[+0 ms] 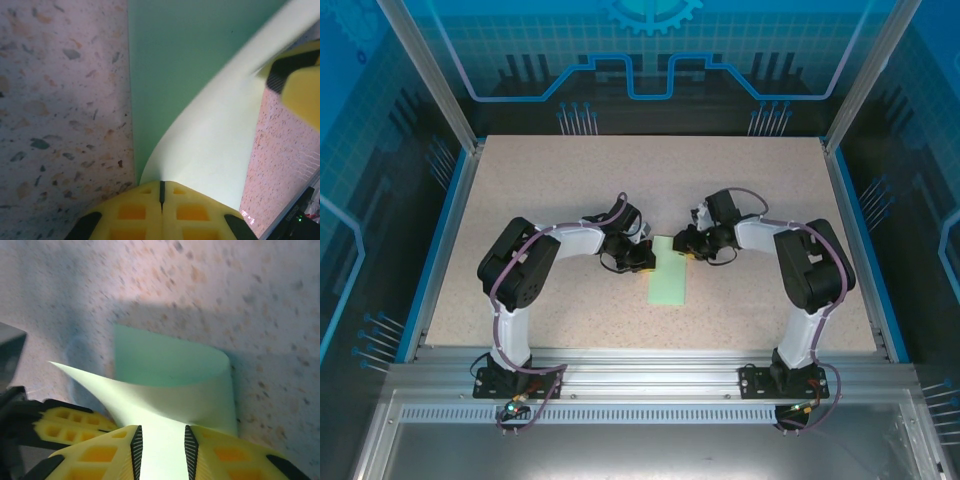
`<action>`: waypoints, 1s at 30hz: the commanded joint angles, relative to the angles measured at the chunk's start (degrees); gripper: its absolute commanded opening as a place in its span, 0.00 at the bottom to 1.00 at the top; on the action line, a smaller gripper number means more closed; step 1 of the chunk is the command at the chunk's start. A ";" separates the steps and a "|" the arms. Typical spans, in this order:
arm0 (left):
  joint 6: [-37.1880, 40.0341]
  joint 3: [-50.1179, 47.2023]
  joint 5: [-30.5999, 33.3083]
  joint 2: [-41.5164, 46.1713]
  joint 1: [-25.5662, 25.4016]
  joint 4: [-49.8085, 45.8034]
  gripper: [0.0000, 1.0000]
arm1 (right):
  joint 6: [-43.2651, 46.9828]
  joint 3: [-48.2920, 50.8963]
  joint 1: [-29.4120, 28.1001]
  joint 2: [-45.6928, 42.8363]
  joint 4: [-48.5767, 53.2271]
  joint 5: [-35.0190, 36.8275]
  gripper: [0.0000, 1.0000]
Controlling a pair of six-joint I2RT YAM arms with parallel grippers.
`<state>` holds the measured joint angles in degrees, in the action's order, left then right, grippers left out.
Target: Fold a paper plane with a square sheet of paper (pick it up from the middle)
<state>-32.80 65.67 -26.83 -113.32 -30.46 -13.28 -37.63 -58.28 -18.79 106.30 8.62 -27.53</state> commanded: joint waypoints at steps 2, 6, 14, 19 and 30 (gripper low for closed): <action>1.42 -0.04 0.72 -2.52 -0.72 -4.30 0.00 | 0.89 -3.48 1.71 1.00 1.26 -1.17 0.33; 1.40 -0.19 0.61 -2.43 -0.79 -4.37 0.00 | 0.75 -3.71 1.67 4.54 1.39 0.79 0.32; 1.56 -0.19 0.78 -2.09 -0.77 -4.49 0.00 | 0.36 -4.65 2.14 6.42 2.07 1.30 0.32; 1.49 -0.38 0.73 -2.05 -0.74 -4.48 0.00 | 0.96 -8.05 2.22 3.36 4.01 0.56 0.32; 1.40 -0.36 0.64 -1.91 -0.74 -4.21 0.00 | 1.15 -9.87 2.41 8.72 5.28 1.75 0.32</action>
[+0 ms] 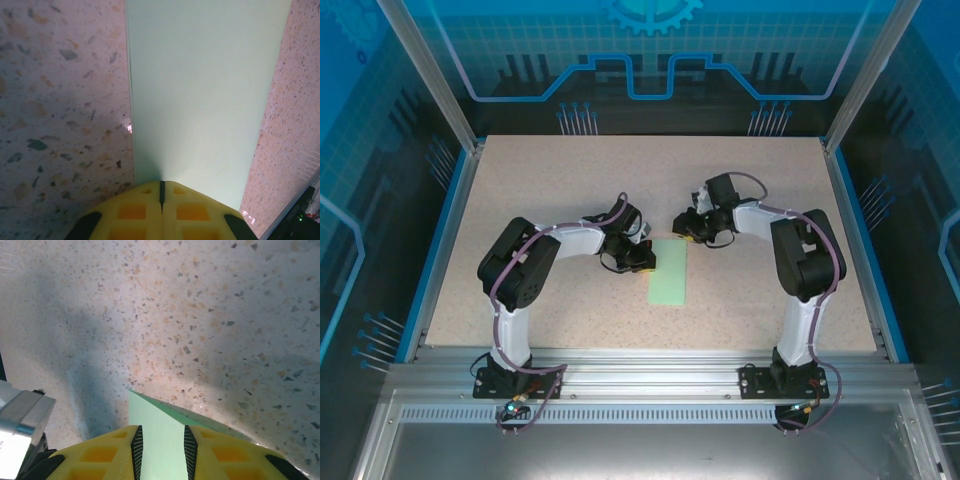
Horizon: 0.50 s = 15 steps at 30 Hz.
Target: Fold a paper plane with a square sheet of paper (pick it up from the middle)
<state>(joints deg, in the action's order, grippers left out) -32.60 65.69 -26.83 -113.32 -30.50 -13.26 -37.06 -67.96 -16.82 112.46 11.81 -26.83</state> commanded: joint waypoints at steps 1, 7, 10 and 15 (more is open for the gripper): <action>1.18 -0.30 0.69 -1.91 -0.69 -4.35 0.00 | 0.38 0.17 0.48 3.10 1.80 1.17 0.32; 1.49 0.05 0.77 -1.82 -0.68 -4.62 0.00 | -0.55 1.14 1.59 3.70 -0.35 -0.24 0.32; 1.38 -0.18 0.82 -1.72 -0.65 -4.59 0.00 | -0.06 0.30 1.79 0.96 0.60 -0.85 0.32; 1.22 -0.27 0.66 -1.81 -0.68 -4.45 0.00 | 0.54 0.95 1.65 -4.64 1.81 -2.63 0.32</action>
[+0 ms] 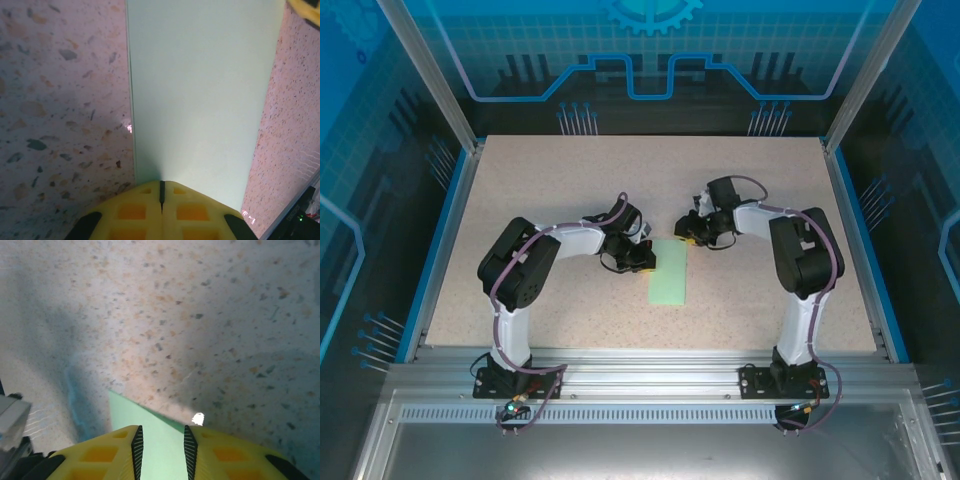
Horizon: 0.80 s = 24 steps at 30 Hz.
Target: Fold a paper plane with a square sheet of paper (pick it up from the middle)
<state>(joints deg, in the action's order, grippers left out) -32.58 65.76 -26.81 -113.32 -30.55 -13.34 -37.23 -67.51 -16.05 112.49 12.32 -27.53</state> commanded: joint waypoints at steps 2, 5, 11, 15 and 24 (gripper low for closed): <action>1.29 -0.06 0.64 -1.90 -0.65 -4.46 0.00 | 0.76 1.37 0.85 -5.52 1.33 -2.18 0.32; 1.37 0.12 0.47 -1.91 -0.62 -4.69 0.00 | 0.50 2.79 0.51 -5.11 0.91 -1.66 0.32; 1.55 0.38 0.11 -1.75 -0.65 -5.02 0.00 | -0.21 3.96 -0.38 -1.25 -1.19 -2.10 0.32; 1.82 0.42 0.09 -1.64 -0.66 -5.24 0.00 | 0.04 3.91 -0.55 0.93 -0.57 -1.16 0.32; 1.82 -0.28 0.93 -0.39 -0.65 -4.85 0.00 | 2.33 6.22 -2.50 -7.80 3.36 0.23 0.33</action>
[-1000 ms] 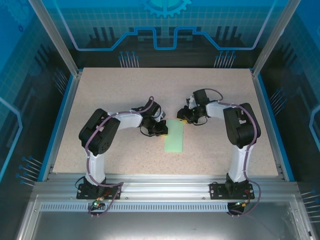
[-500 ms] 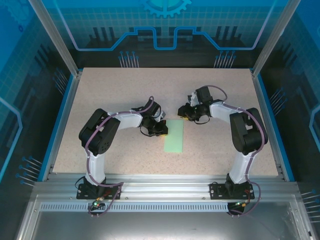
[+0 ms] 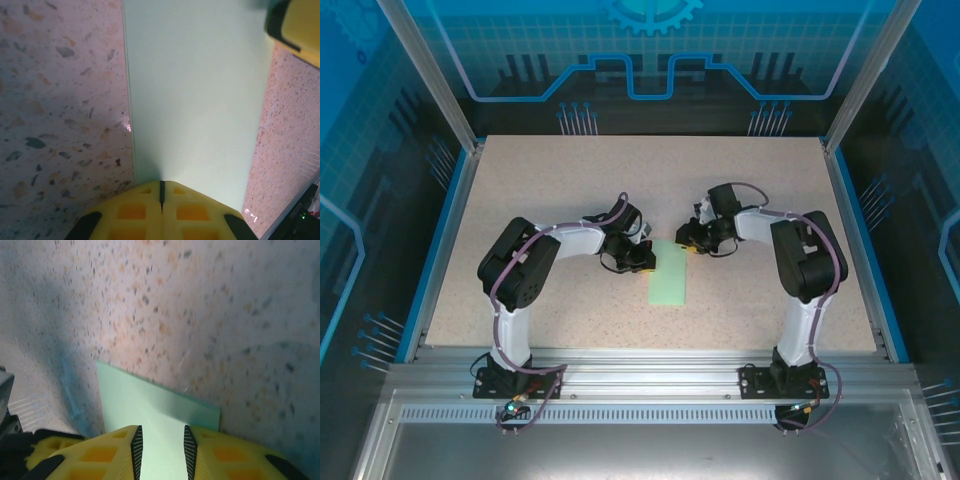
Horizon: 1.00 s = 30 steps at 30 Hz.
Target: Fold a paper plane with a square sheet of paper (pick it up from the middle)
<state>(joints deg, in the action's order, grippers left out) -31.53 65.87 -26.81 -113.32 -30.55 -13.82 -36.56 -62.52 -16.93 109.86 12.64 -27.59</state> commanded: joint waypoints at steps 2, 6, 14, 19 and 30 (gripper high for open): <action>0.60 -0.62 0.72 -0.49 -0.65 -3.94 0.00 | 1.40 2.61 -2.29 -6.95 3.05 -0.18 0.33; 0.55 -0.70 0.48 -0.37 -0.66 -3.86 0.00 | -0.75 7.54 -3.60 -8.79 -0.89 -1.30 0.33; 0.68 -1.06 0.61 -0.16 -0.63 -3.71 0.00 | -2.56 14.15 -4.78 -6.83 -4.65 -0.90 0.32; 0.48 -1.09 0.45 -0.06 -0.66 -3.60 0.00 | -0.98 15.00 -5.47 -12.46 -1.08 -0.11 0.33; 0.26 -1.54 0.05 0.20 -0.61 -3.23 0.00 | -2.23 19.01 -11.16 -12.46 -2.17 -0.30 0.34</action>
<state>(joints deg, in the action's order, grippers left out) -31.48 65.84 -26.83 -113.30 -30.55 -13.85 -37.98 -45.06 -26.92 95.90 10.15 -28.12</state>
